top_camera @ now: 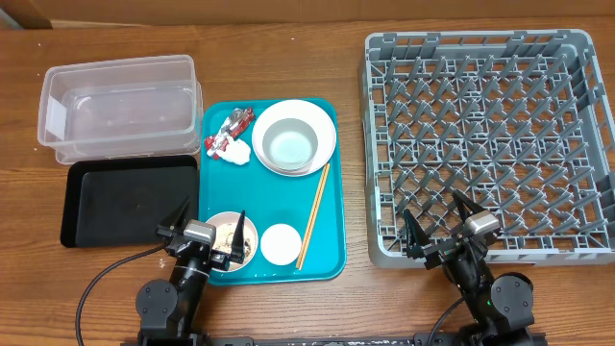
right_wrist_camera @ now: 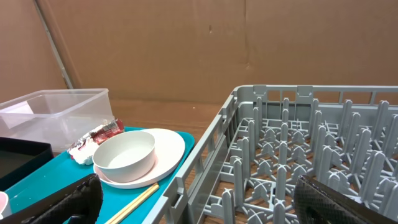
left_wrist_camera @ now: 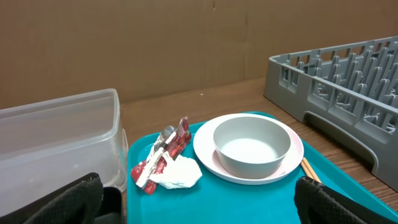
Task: Sort waste into correct bins and load items into the dishwasher
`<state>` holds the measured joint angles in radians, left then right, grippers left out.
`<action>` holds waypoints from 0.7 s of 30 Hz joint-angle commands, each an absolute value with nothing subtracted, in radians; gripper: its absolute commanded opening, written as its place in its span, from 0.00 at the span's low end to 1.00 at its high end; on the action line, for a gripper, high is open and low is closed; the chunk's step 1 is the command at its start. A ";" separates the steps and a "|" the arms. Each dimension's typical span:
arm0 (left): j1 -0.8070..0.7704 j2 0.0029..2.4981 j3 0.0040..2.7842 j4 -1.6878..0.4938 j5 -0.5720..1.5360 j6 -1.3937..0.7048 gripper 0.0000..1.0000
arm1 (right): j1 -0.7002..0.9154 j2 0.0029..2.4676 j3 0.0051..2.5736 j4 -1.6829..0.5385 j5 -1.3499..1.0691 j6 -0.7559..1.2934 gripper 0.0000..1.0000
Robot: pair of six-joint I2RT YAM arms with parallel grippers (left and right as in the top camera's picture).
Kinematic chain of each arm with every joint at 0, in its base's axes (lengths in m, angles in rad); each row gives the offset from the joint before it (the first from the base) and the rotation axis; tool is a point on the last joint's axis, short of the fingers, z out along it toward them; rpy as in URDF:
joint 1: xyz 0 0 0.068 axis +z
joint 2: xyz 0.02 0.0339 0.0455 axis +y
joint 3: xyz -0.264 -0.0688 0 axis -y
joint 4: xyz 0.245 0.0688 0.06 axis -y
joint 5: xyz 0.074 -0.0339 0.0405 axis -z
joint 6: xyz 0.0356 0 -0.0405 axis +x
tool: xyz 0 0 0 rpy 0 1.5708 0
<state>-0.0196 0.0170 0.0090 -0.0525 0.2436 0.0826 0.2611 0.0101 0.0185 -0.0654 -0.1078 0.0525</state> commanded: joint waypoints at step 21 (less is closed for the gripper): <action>-0.025 0.011 0.005 -0.052 0.244 0.106 1.00 | 0.255 0.003 0.008 -0.062 -0.107 0.059 1.00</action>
<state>-0.0196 0.0170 0.0090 -0.0525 0.2436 0.0826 0.2611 0.0101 0.0185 -0.0654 -0.1074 0.0525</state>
